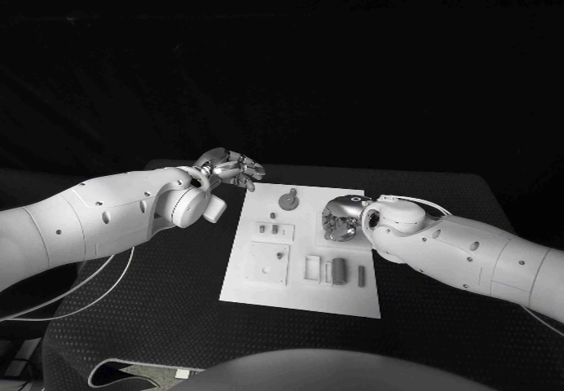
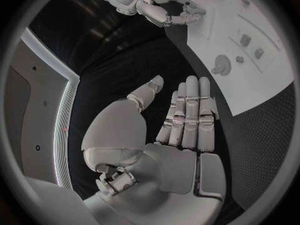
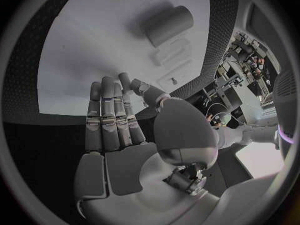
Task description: Assemble the parts on the task board
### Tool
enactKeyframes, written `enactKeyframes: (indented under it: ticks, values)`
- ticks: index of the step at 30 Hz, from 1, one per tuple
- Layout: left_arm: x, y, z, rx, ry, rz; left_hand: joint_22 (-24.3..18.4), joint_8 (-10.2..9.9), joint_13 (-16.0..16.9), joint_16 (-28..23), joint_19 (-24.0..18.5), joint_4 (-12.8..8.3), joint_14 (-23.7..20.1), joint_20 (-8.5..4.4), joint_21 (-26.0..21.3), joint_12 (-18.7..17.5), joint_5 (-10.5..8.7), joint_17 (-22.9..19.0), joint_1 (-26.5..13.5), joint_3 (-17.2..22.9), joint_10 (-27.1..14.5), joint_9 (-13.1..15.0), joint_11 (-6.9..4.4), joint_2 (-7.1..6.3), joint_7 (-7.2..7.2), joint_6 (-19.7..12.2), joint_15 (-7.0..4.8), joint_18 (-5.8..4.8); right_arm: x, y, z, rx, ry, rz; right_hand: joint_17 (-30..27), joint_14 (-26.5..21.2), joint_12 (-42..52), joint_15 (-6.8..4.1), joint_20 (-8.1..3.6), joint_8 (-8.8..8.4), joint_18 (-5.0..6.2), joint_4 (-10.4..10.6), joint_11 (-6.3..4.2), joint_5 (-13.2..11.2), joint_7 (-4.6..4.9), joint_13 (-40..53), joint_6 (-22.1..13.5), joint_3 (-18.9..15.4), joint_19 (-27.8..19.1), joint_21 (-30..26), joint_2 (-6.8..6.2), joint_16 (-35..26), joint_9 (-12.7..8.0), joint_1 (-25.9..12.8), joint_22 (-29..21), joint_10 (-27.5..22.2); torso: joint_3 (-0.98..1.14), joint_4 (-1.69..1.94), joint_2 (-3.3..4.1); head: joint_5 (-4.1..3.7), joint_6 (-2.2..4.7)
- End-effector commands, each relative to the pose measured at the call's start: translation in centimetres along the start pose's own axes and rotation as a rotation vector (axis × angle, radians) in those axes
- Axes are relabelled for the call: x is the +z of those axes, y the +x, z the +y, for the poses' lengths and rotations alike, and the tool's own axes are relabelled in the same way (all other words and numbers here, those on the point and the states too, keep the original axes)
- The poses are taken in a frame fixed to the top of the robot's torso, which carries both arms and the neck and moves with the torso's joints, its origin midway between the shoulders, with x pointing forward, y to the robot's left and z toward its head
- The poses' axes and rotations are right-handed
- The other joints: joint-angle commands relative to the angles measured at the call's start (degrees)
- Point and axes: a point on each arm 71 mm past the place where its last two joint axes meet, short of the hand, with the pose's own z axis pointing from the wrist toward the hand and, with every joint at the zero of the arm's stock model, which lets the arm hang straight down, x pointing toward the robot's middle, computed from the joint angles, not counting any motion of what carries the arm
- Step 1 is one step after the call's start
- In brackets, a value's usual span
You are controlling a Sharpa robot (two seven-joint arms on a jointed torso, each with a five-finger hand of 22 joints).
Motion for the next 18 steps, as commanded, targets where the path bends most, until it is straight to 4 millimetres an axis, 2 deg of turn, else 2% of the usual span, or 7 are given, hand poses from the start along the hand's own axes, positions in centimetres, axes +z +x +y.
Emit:
enactKeyframes:
  ticks: [1,7,12,16,18]
  values:
    - [0.07,0.23,-0.22,-0.007,0.014,0.015,-0.06,0.28,0.07,-0.38,0.24,0.09,0.42,0.06,-0.29,-0.03,0.16,0.07,-0.34,-0.25,-0.48,-0.08,-0.05,-0.21,-0.04,-0.56,0.15,0.21,0.12,0.05,0.12,-0.016,-0.005,-0.013,0.06,0.55,0.34,0.01,-0.02,0.31,0.32,-0.41,0.06,-0.18,-0.06,0.09,0.51,-0.04,0.44,0.41,0.47,0.39,0.05,0.03,1.30,0.31,-0.01,-0.01,0.00,-0.02,-0.06]
    - [0.09,0.23,-0.22,-0.007,0.013,0.015,-0.07,0.29,0.07,-0.41,0.24,0.11,0.42,0.06,-0.30,-0.04,0.17,0.11,-0.36,-0.26,-0.49,-0.10,-0.05,-0.19,-0.03,-0.57,0.15,0.21,0.24,0.26,0.01,-0.027,0.001,-0.011,0.09,0.65,0.33,-0.05,-0.12,0.30,0.32,-0.99,0.00,-0.16,-0.12,0.23,0.61,0.18,0.54,0.43,0.69,0.42,0.06,0.21,1.29,0.36,-0.01,0.01,0.00,-0.05,-0.07]
    - [0.10,0.23,-0.22,-0.007,0.013,0.014,-0.08,0.29,0.07,-0.43,0.24,0.11,0.42,0.06,-0.30,-0.04,0.17,0.14,-0.36,-0.26,-0.50,-0.10,-0.05,-0.19,-0.03,-0.59,0.15,0.22,0.44,0.59,0.16,-0.037,-0.001,-0.019,0.16,0.91,0.56,-0.22,-0.20,0.51,0.32,-2.24,-0.21,-0.17,-0.34,0.64,1.24,0.58,0.80,0.54,1.48,0.52,0.20,0.62,1.31,0.93,-0.02,0.00,0.00,-0.13,-0.16]
    - [0.11,0.25,-0.23,-0.007,0.013,0.015,-0.09,0.30,0.07,-0.44,0.24,0.11,0.42,0.06,-0.30,-0.04,0.17,0.16,-0.35,-0.25,-0.50,-0.11,-0.05,-0.17,-0.03,-0.59,0.15,0.22,0.46,0.80,0.40,-0.040,-0.010,-0.044,0.63,2.37,1.47,-0.99,-0.82,1.40,0.32,-2.80,-1.07,-0.19,-1.12,1.55,3.12,0.91,2.17,1.31,2.48,1.38,0.74,1.92,1.39,2.84,0.00,0.03,-0.01,-0.08,-0.23]
    - [0.10,0.21,-0.21,-0.007,0.013,0.014,-0.09,0.30,0.07,-0.45,0.24,0.11,0.42,0.06,-0.30,-0.04,0.17,0.17,-0.34,-0.25,-0.50,-0.11,-0.05,-0.16,-0.03,-0.60,0.15,0.22,0.41,0.74,0.49,-0.038,-0.015,-0.060,1.90,4.13,2.32,-1.83,-1.67,2.09,0.32,-2.91,-1.91,-0.19,-1.73,2.57,4.54,0.74,4.14,2.68,3.08,3.60,1.35,3.04,1.50,4.45,0.01,0.02,-0.01,-0.06,-0.26]
